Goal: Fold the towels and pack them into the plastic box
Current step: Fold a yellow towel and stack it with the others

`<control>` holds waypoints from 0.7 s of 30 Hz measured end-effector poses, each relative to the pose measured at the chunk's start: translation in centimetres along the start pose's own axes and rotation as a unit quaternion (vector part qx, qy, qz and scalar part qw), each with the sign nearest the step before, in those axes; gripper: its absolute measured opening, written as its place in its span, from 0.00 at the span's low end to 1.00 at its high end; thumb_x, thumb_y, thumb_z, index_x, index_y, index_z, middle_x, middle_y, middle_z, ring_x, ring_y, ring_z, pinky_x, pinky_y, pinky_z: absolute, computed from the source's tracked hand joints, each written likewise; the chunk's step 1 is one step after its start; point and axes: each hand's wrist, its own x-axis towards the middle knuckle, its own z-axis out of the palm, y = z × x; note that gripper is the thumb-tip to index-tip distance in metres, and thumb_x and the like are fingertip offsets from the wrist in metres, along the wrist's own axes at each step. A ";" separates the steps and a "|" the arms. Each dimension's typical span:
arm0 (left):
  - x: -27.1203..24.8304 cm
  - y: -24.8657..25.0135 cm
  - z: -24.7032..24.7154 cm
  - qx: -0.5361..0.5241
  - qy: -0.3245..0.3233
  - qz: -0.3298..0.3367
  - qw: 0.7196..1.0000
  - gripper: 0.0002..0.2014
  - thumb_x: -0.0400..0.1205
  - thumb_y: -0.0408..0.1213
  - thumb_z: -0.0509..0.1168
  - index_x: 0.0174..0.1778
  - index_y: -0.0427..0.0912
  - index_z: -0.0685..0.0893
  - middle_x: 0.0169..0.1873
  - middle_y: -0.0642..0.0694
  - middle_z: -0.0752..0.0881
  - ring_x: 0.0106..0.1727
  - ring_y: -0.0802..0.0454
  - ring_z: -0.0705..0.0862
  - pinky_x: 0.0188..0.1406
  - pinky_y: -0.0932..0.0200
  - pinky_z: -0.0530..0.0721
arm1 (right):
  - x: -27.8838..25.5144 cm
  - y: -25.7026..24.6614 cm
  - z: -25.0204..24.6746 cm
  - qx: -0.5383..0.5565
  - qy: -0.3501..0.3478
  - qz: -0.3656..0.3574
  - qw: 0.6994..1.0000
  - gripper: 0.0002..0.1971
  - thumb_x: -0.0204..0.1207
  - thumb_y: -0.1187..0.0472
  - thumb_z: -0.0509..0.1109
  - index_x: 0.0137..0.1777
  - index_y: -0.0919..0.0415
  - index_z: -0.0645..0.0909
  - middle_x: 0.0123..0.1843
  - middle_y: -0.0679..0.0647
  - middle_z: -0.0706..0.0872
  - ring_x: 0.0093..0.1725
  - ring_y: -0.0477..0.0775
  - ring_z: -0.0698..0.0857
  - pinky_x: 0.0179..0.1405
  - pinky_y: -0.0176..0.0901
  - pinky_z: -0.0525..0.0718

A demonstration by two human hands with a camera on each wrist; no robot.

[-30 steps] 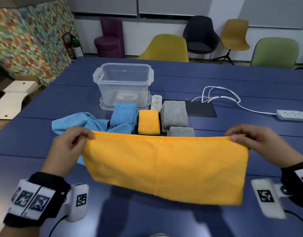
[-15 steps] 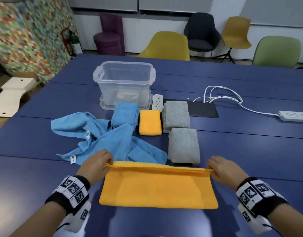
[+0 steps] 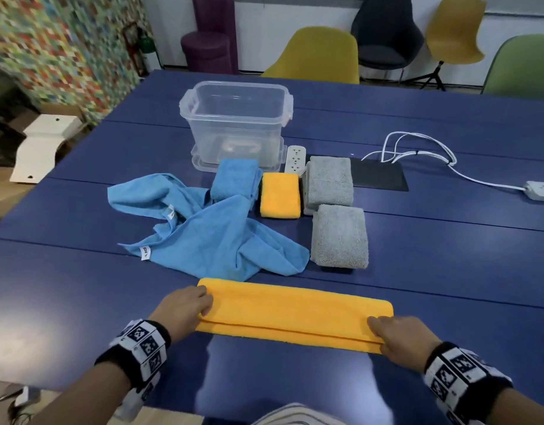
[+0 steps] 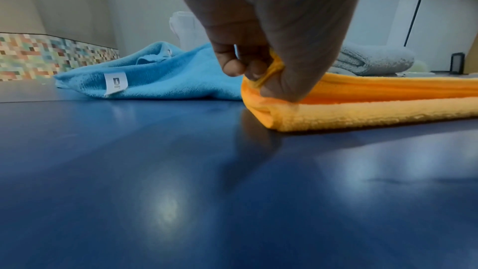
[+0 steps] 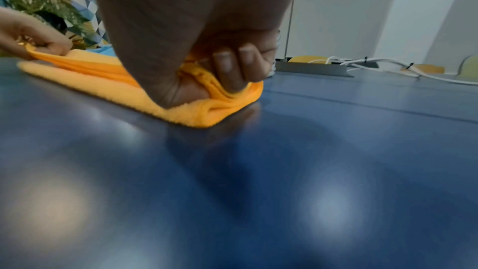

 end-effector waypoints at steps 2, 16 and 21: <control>-0.3 -0.1 0.4 0.009 -0.004 0.005 1.000 0.40 0.34 0.30 0.78 0.32 0.54 0.59 0.24 0.57 0.74 0.20 0.58 0.73 0.23 0.72 0.40 | -0.3 -0.1 0.0 -0.011 -0.019 0.014 1.000 0.16 0.79 0.60 0.55 0.66 0.59 0.67 0.46 0.48 0.77 0.52 0.61 0.80 0.28 0.44 0.63; 0.1 1.2 0.4 0.072 0.012 -0.006 0.997 0.16 0.63 0.35 0.72 0.34 0.54 0.71 0.36 0.55 0.71 0.42 0.53 0.82 0.30 0.73 0.59 | -1.7 -1.0 0.3 0.041 0.006 -0.003 0.999 0.09 0.79 0.52 0.53 0.55 0.54 0.67 0.33 0.42 0.61 0.30 0.49 0.66 0.24 0.36 0.56; 1.5 6.0 -1.5 0.018 0.159 0.027 0.987 0.06 0.63 0.48 0.57 0.34 0.57 0.76 0.33 0.59 0.79 0.38 0.62 0.72 0.39 0.65 0.64 | 0.3 -3.6 -0.6 0.124 0.286 0.003 0.950 0.22 0.82 0.40 0.43 0.54 0.48 0.75 0.46 0.42 0.83 0.44 0.43 0.79 0.41 0.32 0.77</control>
